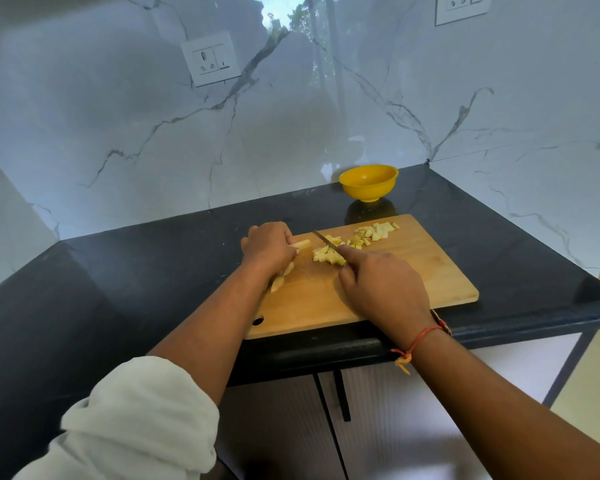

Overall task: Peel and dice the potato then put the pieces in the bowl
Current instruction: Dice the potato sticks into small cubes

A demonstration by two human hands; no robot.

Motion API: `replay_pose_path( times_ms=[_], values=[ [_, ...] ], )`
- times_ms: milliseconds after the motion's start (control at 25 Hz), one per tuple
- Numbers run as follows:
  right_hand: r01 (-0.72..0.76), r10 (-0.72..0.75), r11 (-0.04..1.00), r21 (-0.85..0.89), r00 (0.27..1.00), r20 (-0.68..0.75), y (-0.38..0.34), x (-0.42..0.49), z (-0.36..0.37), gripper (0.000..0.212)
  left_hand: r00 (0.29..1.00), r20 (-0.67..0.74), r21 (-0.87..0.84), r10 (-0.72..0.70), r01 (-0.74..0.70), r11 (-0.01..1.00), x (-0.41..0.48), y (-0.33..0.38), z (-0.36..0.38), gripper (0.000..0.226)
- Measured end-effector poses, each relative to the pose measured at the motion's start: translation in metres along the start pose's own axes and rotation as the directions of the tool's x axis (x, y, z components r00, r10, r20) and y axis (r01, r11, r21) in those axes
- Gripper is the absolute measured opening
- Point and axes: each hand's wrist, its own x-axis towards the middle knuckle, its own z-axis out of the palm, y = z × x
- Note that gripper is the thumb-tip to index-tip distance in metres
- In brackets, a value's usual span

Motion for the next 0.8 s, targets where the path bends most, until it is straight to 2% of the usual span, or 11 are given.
replay_pose_path(
  times_ms=[80, 280, 480, 640, 800],
  values=[
    [0.000, 0.000, 1.000, 0.010, 1.000, -0.007, 0.000, 0.001, 0.001, 0.044, 1.000, 0.000, -0.076, 0.017, -0.017, 0.997, -0.001, 0.000, 0.000, 0.011],
    [-0.007, 0.007, 1.000, 0.015, 1.000, -0.012, -0.001, 0.000, 0.001, 0.043, 0.996, -0.057, -0.147, 0.074, -0.082, 0.986, -0.002, -0.003, -0.001, 0.018],
    [-0.026, 0.027, 0.999, 0.038, 0.999, -0.027, -0.001, 0.000, -0.001, 0.043, 0.988, -0.142, -0.265, 0.064, -0.100, 0.959, -0.006, -0.002, -0.003, 0.010],
    [-0.047, 0.050, 0.995, 0.086, 0.998, -0.036, -0.001, 0.000, -0.003, 0.044, 0.972, -0.199, -0.317, 0.126, -0.185, 0.930, -0.030, 0.002, -0.014, 0.009],
    [-0.055, 0.060, 0.992, 0.113, 0.998, -0.033, -0.001, 0.000, -0.005, 0.043, 0.973, -0.087, -0.279, 0.212, -0.228, 0.933, -0.066, 0.000, -0.009, 0.014]
  ],
)
